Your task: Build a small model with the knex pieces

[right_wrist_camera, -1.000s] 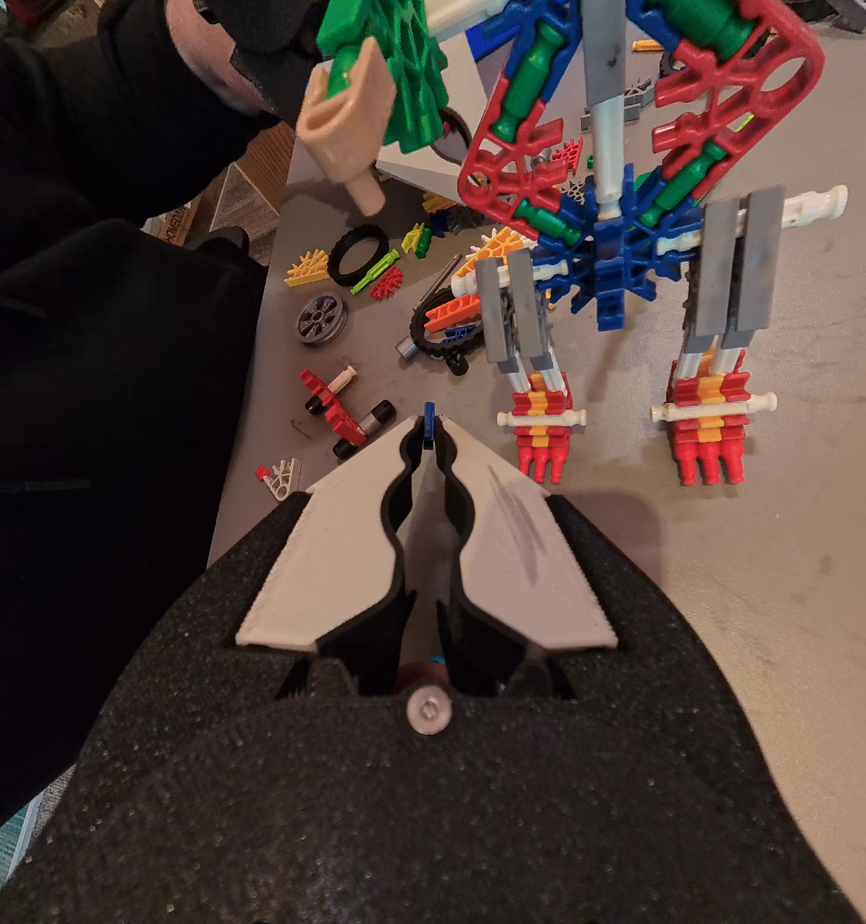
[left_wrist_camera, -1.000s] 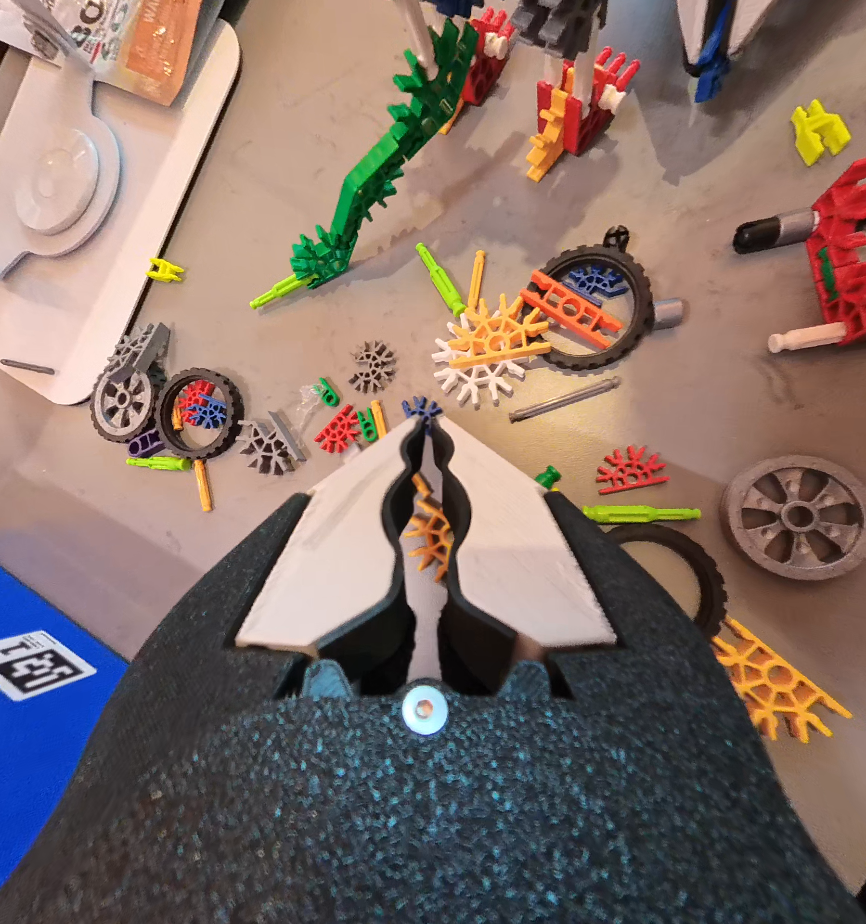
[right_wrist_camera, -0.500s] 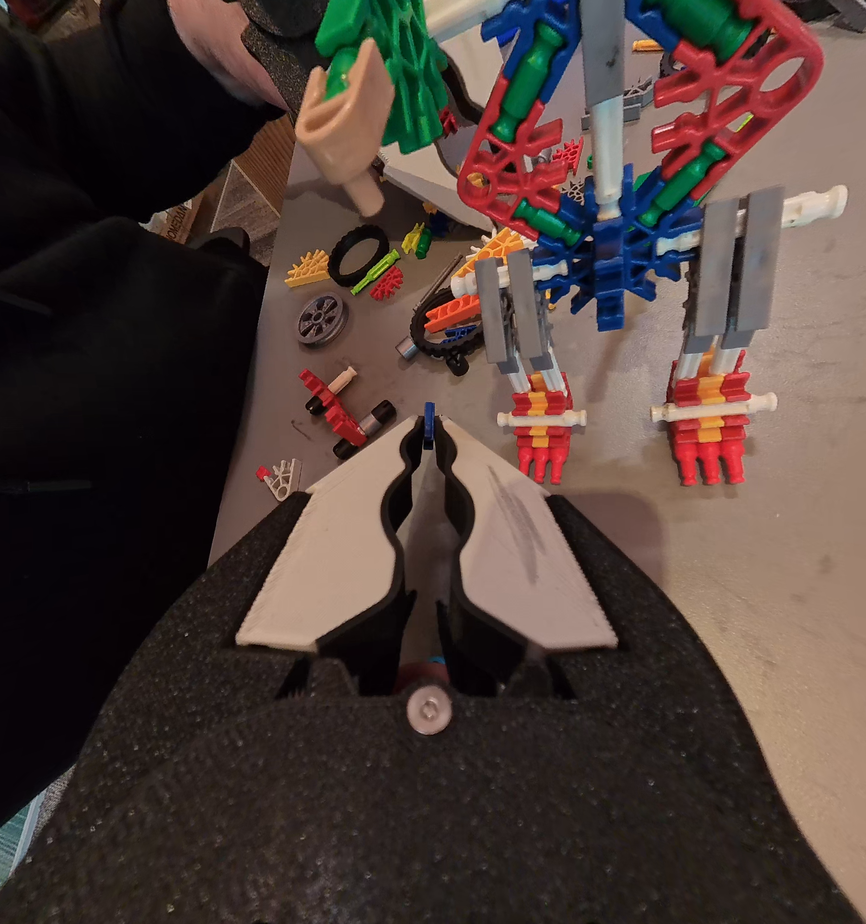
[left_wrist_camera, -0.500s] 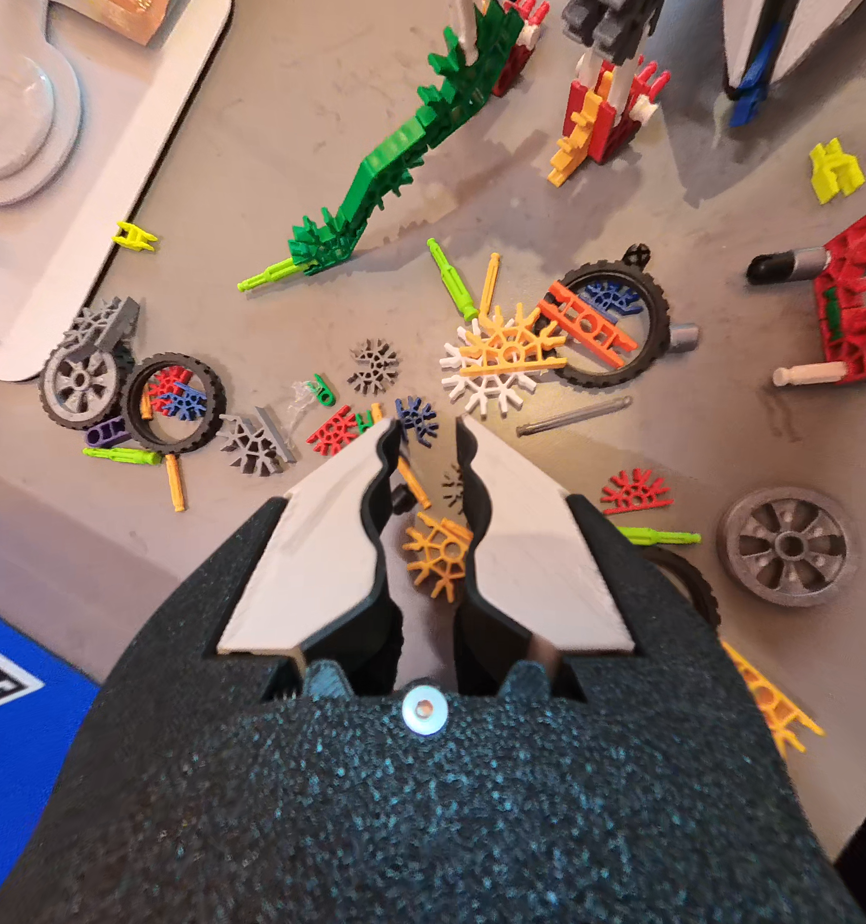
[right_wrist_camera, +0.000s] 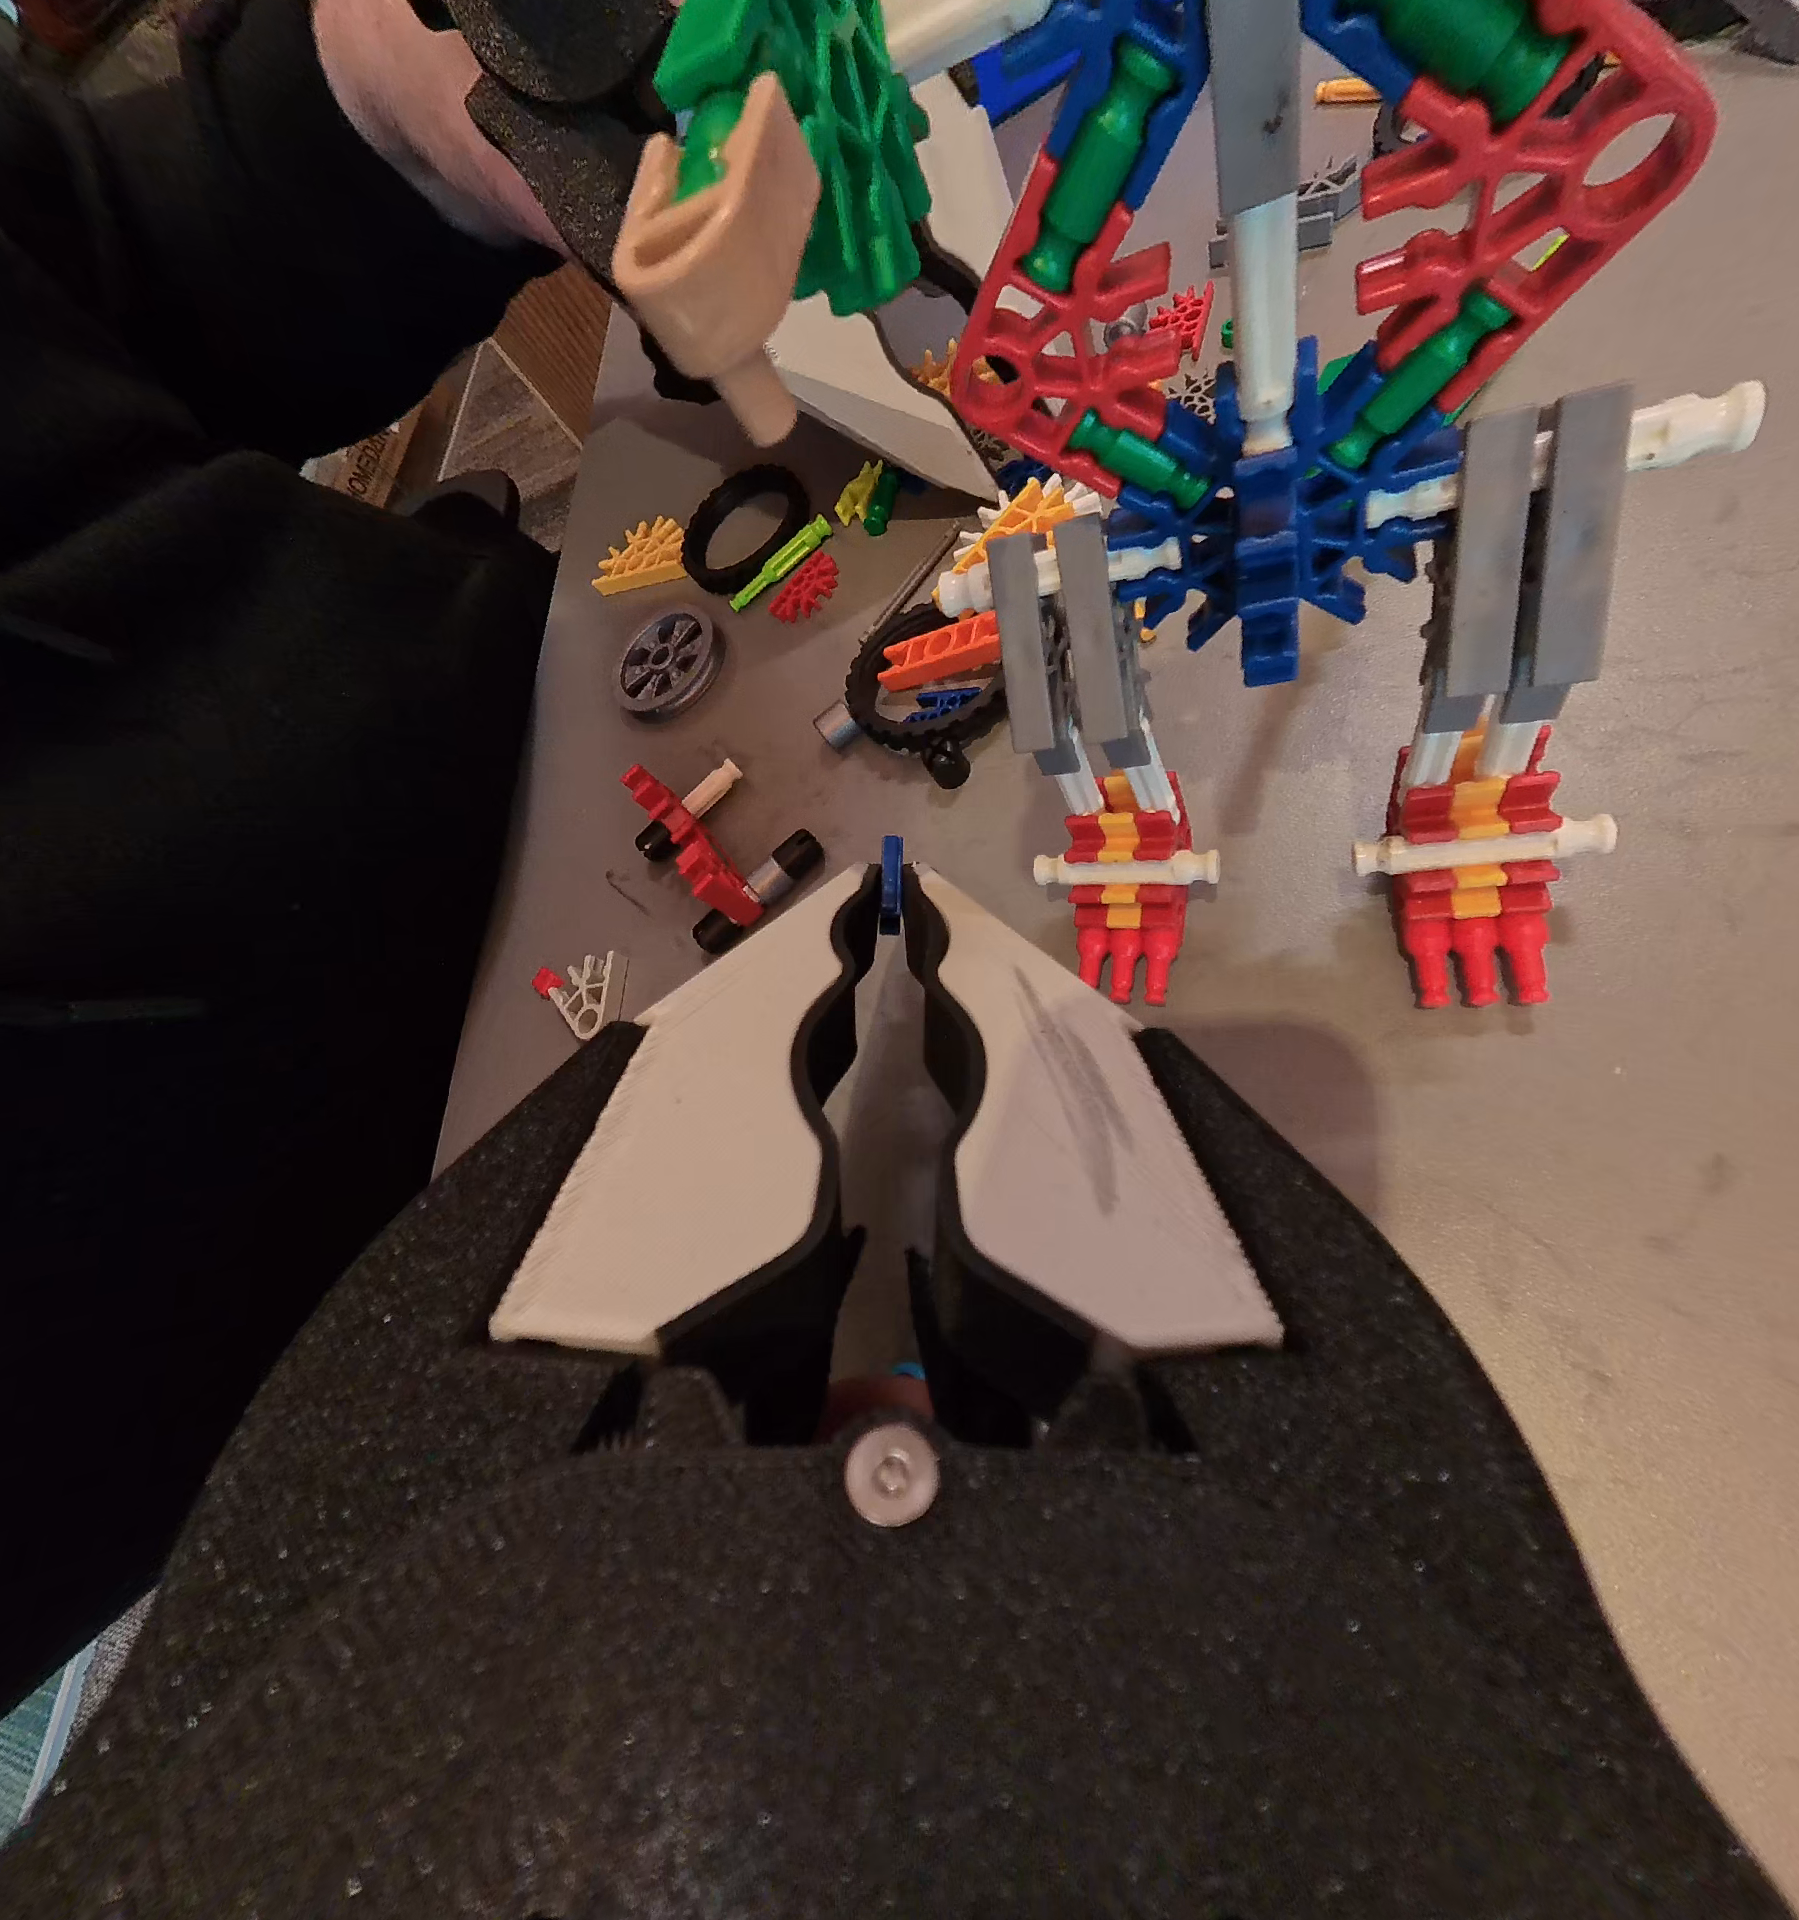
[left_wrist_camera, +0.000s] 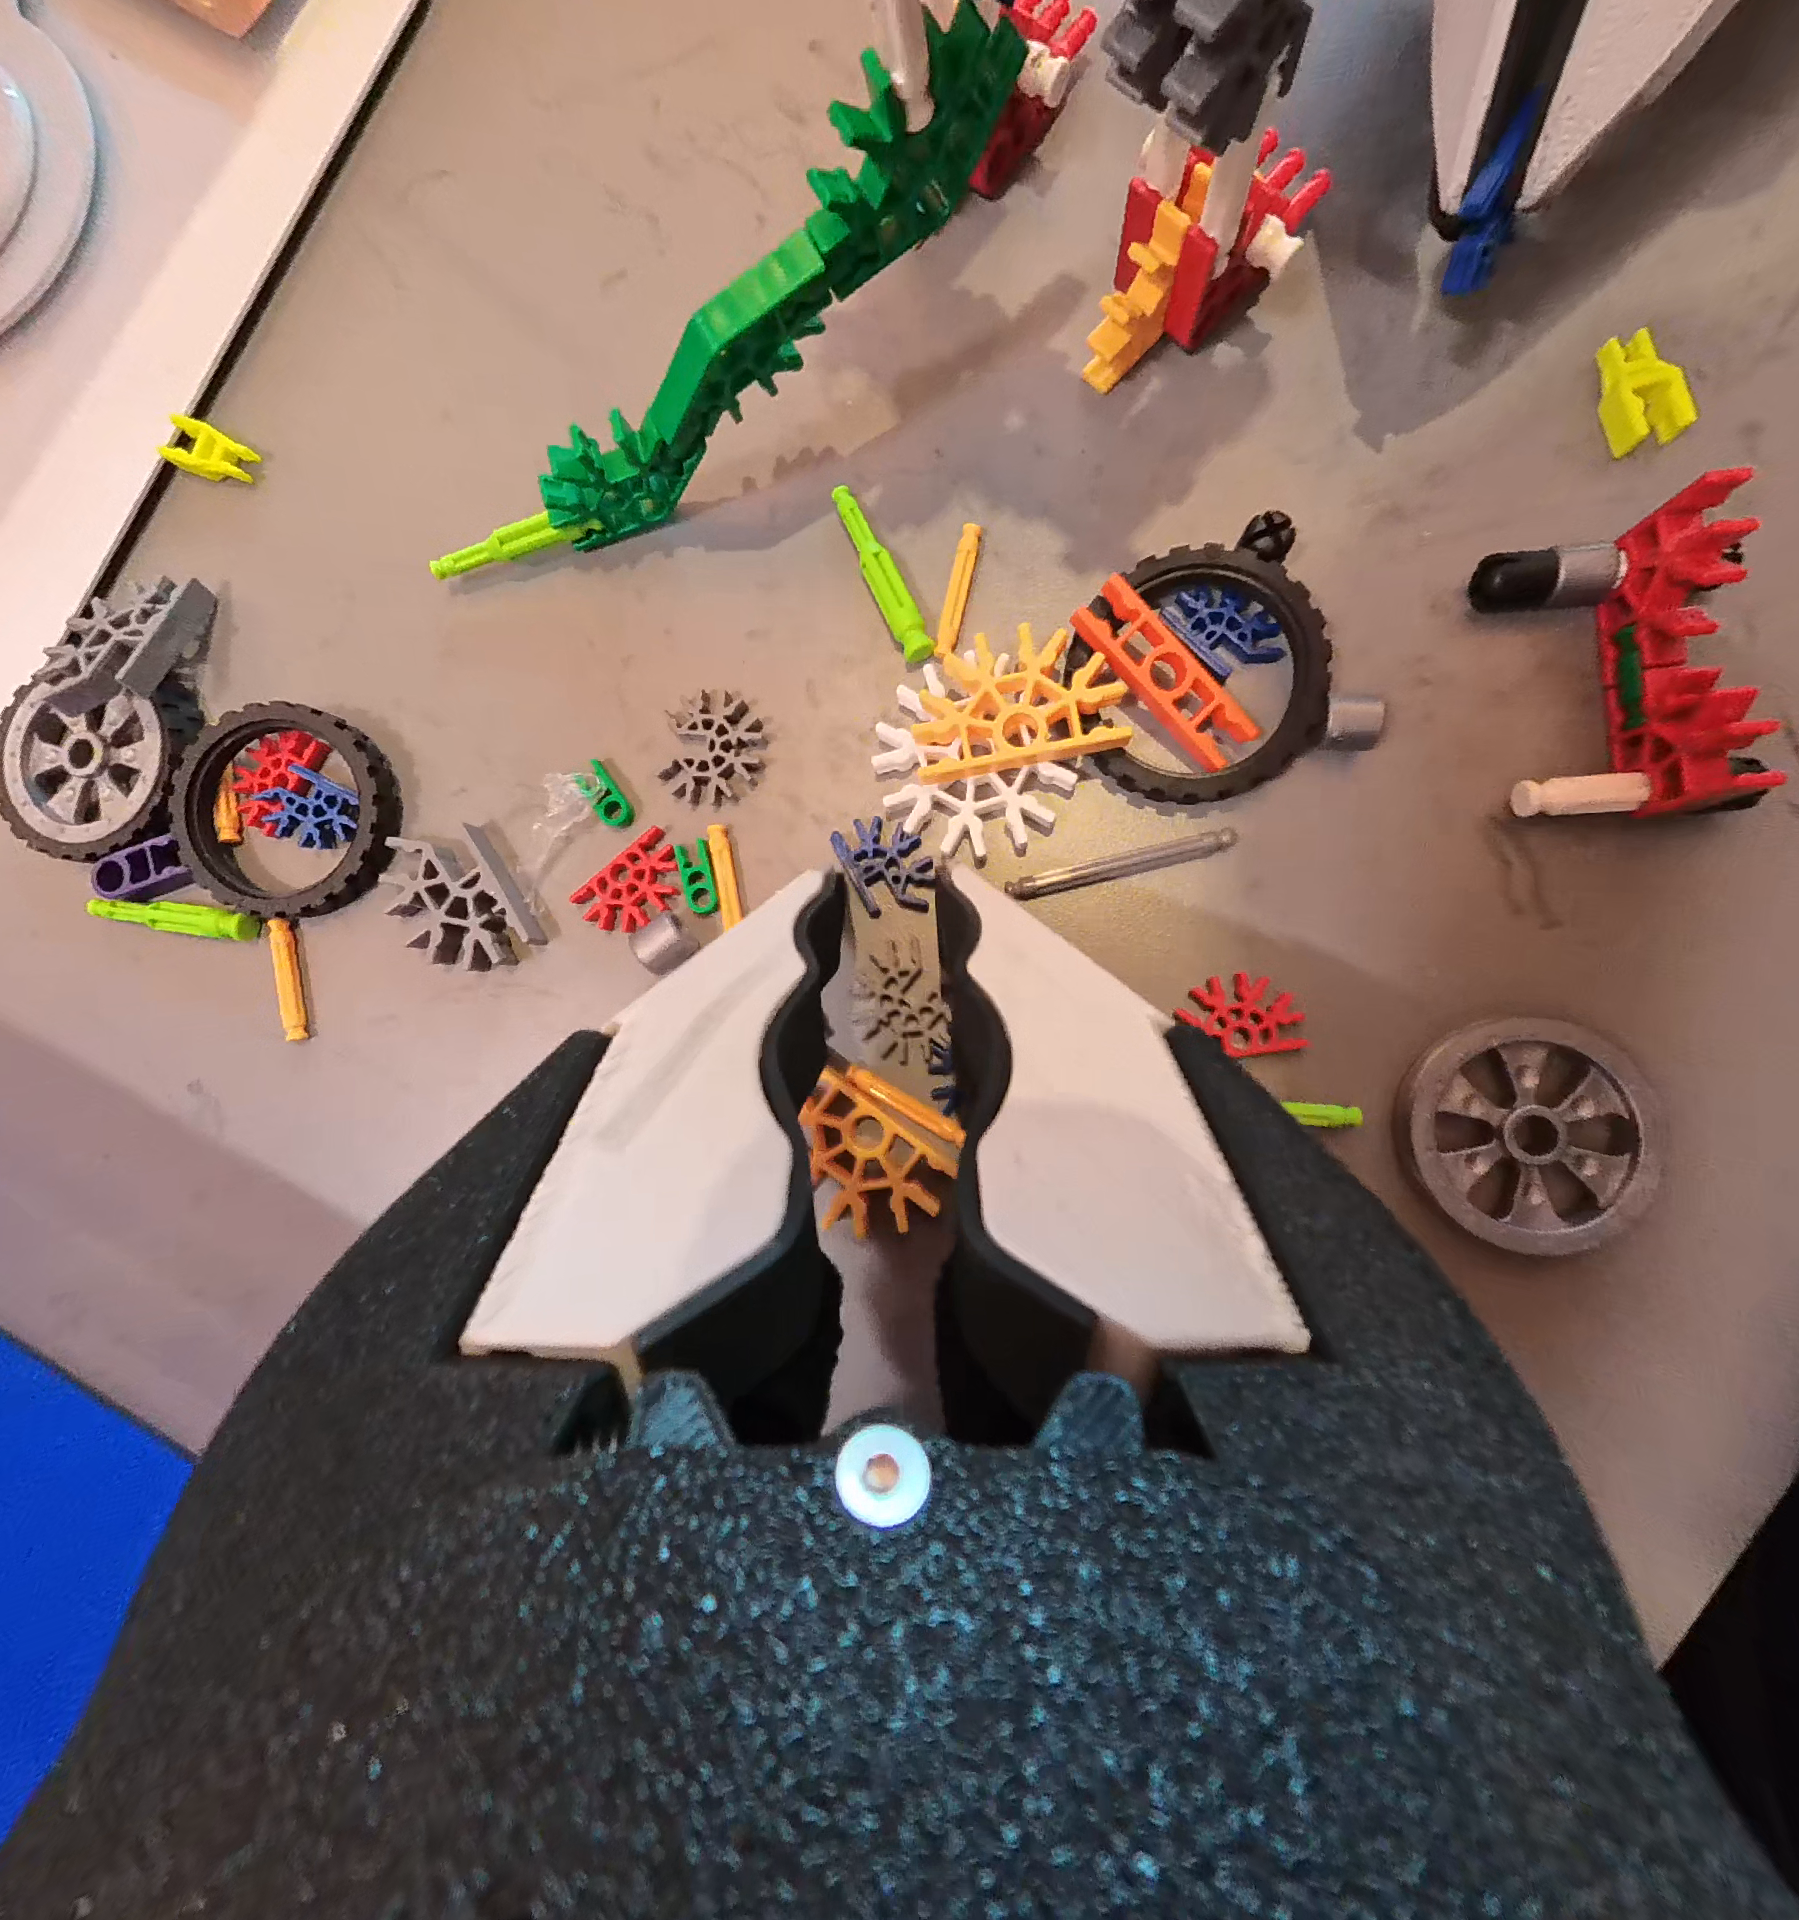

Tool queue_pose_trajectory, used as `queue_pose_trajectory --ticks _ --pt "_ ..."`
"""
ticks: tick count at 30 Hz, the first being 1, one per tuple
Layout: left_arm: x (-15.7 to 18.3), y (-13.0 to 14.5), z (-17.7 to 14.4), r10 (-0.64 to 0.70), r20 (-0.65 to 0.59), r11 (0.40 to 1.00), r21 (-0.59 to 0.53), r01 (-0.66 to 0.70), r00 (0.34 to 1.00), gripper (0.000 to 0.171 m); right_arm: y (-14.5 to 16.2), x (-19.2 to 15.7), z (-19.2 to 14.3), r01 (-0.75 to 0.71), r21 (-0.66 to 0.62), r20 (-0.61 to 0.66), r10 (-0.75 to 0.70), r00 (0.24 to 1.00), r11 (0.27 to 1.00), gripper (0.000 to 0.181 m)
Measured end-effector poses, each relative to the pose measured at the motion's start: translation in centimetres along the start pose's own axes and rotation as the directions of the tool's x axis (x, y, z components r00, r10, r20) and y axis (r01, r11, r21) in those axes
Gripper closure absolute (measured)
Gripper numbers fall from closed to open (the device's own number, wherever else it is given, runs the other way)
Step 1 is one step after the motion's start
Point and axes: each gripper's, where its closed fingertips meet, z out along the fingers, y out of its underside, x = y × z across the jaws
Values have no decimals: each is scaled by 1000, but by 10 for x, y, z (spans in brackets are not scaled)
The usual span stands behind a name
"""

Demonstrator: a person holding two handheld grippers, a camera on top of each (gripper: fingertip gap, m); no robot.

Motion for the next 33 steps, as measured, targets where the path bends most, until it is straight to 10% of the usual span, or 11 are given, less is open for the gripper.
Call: queue_pose_trajectory --ticks 33 --pt "22 -21 -10 32 12 994 102 -33 999 159 7 -7 13 61 -74 5 -61 998 995 175"
